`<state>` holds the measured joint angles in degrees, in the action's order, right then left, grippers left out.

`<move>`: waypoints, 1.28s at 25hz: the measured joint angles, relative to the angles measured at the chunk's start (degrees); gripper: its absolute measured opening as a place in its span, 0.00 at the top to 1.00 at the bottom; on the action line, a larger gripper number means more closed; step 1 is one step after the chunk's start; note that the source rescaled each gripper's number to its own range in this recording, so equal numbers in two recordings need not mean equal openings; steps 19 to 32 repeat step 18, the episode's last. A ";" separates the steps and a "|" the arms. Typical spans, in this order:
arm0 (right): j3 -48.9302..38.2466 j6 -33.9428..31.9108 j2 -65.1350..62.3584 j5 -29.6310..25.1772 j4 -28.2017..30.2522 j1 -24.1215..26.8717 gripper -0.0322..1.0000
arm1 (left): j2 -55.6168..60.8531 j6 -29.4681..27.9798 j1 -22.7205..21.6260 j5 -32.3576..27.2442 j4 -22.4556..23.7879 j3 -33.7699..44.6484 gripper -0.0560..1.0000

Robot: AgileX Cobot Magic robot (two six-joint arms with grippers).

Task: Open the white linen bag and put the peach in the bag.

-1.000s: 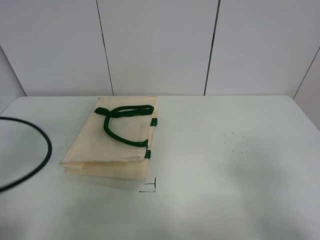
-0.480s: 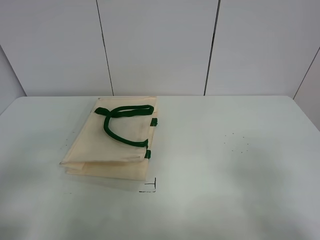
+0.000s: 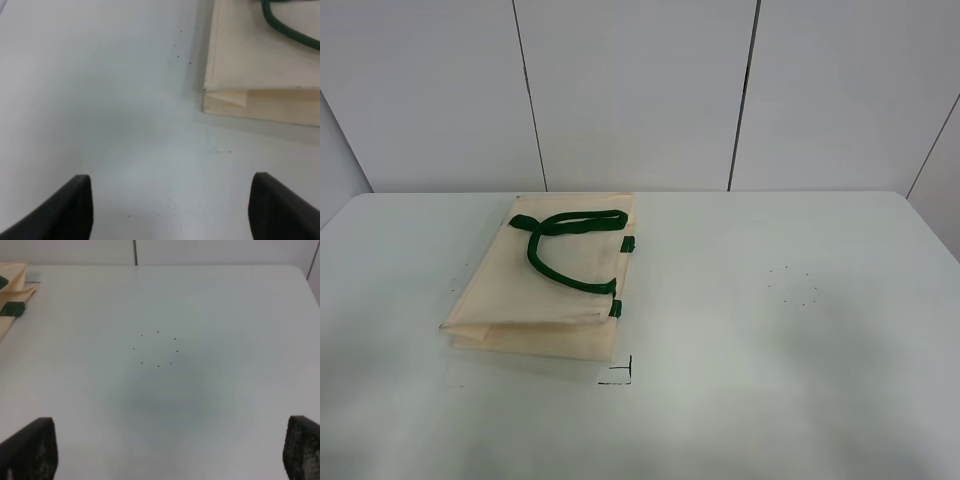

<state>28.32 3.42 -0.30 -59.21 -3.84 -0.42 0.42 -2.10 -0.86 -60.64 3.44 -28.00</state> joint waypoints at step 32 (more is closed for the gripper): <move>0.00 0.00 0.00 0.00 -0.10 0.00 0.00 | 0.00 0.00 0.33 0.00 0.00 0.00 0.01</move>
